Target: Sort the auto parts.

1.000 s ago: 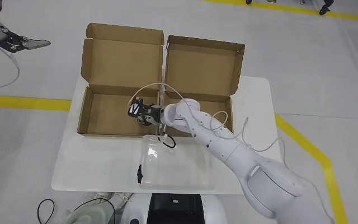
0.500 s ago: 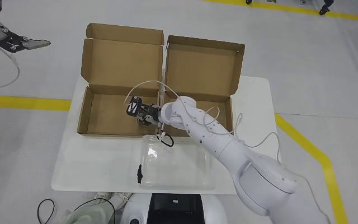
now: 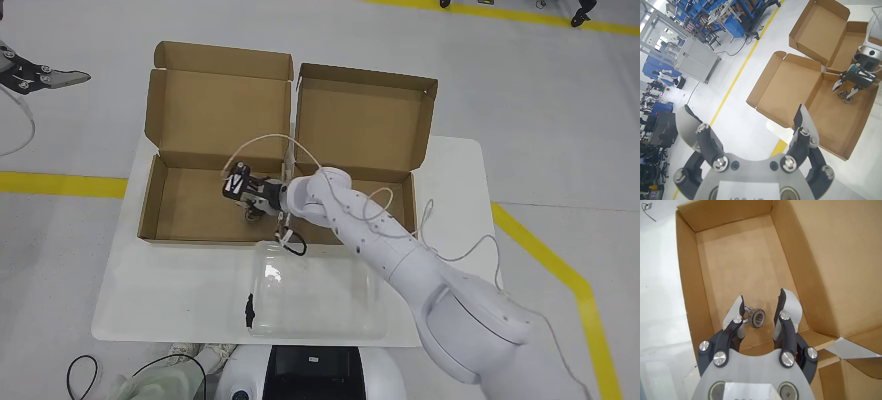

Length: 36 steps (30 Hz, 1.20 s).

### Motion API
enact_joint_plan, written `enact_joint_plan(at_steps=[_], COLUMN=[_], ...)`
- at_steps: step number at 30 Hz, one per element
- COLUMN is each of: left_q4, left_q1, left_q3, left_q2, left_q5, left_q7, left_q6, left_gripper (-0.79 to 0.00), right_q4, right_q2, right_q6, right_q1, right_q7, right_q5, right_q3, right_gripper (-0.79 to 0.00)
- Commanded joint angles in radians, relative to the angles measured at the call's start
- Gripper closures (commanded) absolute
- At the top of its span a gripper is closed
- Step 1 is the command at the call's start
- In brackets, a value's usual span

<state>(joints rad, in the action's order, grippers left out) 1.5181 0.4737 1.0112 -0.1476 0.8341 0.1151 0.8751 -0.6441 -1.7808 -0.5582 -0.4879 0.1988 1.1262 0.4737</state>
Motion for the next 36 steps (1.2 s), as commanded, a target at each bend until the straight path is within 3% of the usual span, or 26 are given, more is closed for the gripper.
enact_joint_plan(at_steps=[1,10,21,23,26,27,36], left_q4=[0.000,0.000,0.000,0.000,0.000,0.000,0.000], left_q1=[0.000,0.000,0.000,0.000,0.000,0.000,0.000], left_q3=[0.000,0.000,0.000,0.000,0.000,0.000,0.000], left_q2=[0.000,0.000,0.000,0.000,0.000,0.000,0.000], left_q5=[0.000,0.000,0.000,0.000,0.000,0.000,0.000], left_q7=[0.000,0.000,0.000,0.000,0.000,0.000,0.000], left_q6=[0.000,0.000,0.000,0.000,0.000,0.000,0.000], left_gripper=[-0.785,-0.785,-0.785,-0.785,-0.785,-0.785,-0.785], right_q4=[-0.033,-0.327,-0.809,-0.869,-0.939,-0.958,-1.087], right_q2=[0.008,0.098,0.251,0.271,0.294,0.300,0.336], right_q6=[0.002,0.032,0.006,-0.009,-0.024,-0.027,-0.021], right_q1=[-0.010,-0.154,-0.514,-0.575,-0.653,-0.674,-0.804], right_q7=[-0.022,-0.056,0.016,0.002,-0.027,-0.037,-0.110], right_q5=[0.010,0.101,0.245,0.262,0.287,0.295,0.351], right_q3=[0.010,0.114,0.383,0.431,0.491,0.507,0.596], right_gripper=[-0.326,-0.329,-0.348,-0.406,-0.659,-0.779,-0.785])
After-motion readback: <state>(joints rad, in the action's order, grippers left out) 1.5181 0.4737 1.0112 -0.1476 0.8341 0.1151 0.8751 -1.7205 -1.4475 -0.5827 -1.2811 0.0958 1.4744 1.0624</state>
